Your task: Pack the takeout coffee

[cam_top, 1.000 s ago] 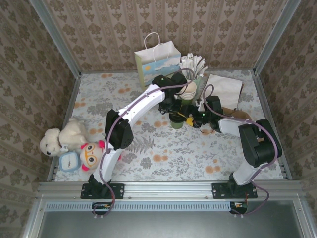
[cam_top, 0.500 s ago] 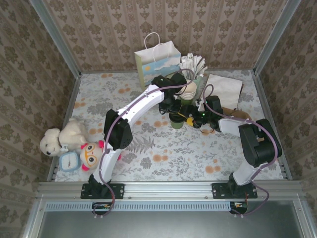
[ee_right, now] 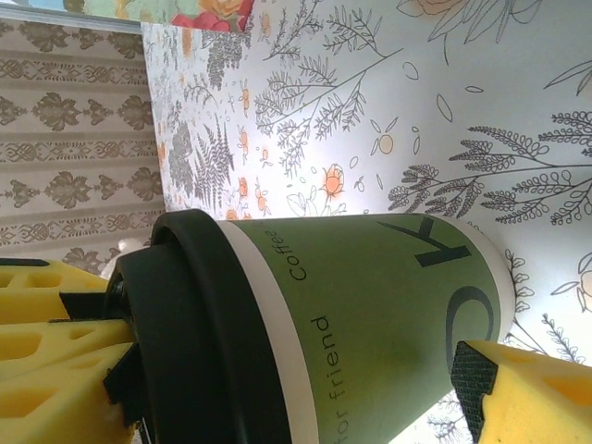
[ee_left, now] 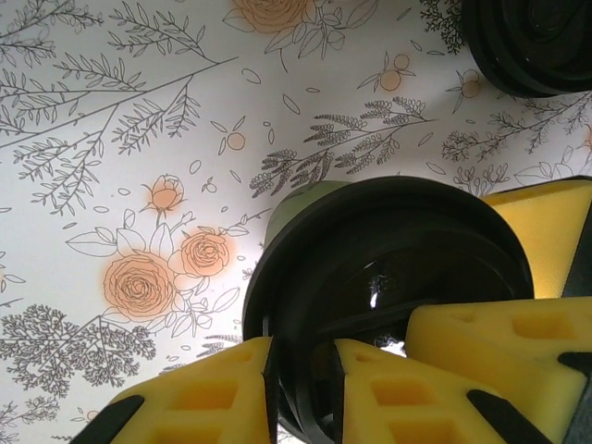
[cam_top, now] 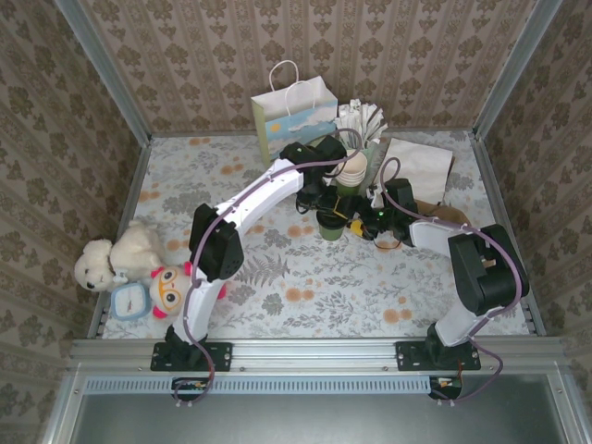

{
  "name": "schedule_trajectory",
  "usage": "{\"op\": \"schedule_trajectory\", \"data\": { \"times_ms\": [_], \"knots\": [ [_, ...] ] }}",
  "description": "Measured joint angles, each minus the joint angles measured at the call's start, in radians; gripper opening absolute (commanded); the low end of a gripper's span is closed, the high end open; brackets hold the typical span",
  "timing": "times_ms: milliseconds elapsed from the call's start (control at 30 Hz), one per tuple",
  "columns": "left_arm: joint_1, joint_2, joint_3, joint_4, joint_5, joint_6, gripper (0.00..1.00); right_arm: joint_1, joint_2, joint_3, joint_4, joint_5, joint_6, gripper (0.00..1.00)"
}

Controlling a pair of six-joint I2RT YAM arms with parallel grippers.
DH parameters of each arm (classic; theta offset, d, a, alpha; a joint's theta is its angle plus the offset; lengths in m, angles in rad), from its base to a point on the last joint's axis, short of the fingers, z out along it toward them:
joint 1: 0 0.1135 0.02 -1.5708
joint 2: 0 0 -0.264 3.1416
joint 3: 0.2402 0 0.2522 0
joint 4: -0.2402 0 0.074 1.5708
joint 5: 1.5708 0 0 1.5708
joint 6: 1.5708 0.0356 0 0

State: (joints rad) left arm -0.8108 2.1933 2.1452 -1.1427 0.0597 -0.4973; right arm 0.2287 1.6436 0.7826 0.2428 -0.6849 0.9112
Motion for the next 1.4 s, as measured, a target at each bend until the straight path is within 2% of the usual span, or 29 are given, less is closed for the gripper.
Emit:
{"op": "schedule_trajectory", "data": {
  "times_ms": [467, 633, 700, 833, 1033, 1400],
  "knots": [
    [0.017, -0.096, -0.083, 0.090, 0.045, -0.007, 0.28, 0.006, -0.002, 0.017, -0.054, 0.003, -0.018, 0.88],
    [0.031, -0.164, -0.185, 0.153, 0.037, -0.030, 0.58, 0.006, -0.014, 0.023, -0.088, 0.010, -0.025, 0.90],
    [0.041, -0.224, -0.270, 0.204, 0.025, -0.050, 0.80, 0.006, -0.023, 0.027, -0.110, 0.018, -0.031, 0.91],
    [0.078, -0.342, -0.430, 0.292, -0.022, -0.110, 0.99, 0.006, -0.046, 0.035, -0.159, 0.035, -0.051, 0.93],
    [0.139, -0.454, -0.609, 0.359, -0.139, -0.208, 1.00, 0.010, -0.096, 0.069, -0.263, 0.081, -0.101, 1.00],
    [0.164, -0.465, -0.742, 0.384, -0.251, -0.334, 1.00, 0.027, -0.132, 0.213, -0.491, 0.190, -0.201, 1.00]
  ]
}}
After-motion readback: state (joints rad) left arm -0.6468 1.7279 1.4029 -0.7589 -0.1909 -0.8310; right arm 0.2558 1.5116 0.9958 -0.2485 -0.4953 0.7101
